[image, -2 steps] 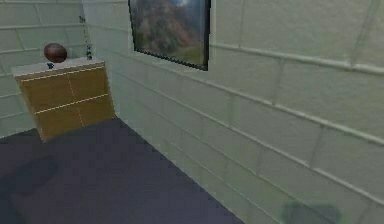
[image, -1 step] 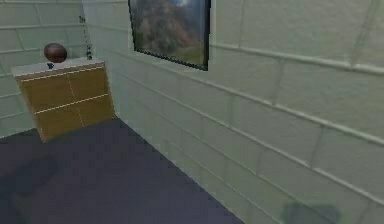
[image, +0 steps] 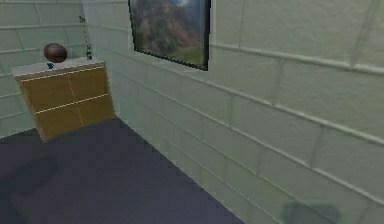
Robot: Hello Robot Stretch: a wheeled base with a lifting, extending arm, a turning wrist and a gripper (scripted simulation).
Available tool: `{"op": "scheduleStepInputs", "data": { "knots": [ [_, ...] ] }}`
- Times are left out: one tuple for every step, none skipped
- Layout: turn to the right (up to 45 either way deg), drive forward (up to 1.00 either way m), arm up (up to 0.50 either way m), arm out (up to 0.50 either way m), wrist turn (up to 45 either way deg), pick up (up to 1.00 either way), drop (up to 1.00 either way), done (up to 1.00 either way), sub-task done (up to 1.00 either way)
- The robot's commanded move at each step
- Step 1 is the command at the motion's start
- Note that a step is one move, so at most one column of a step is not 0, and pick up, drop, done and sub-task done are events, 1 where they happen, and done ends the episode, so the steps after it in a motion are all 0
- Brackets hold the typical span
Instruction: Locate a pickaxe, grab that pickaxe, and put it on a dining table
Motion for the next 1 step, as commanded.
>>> {"op": "scheduleStepInputs", "data": {
  "knots": [
    [45.0, 0.00, 0.00, 0.00, 0.0, 0.00, 0.00, 0.00, 0.00]
  ]
}}
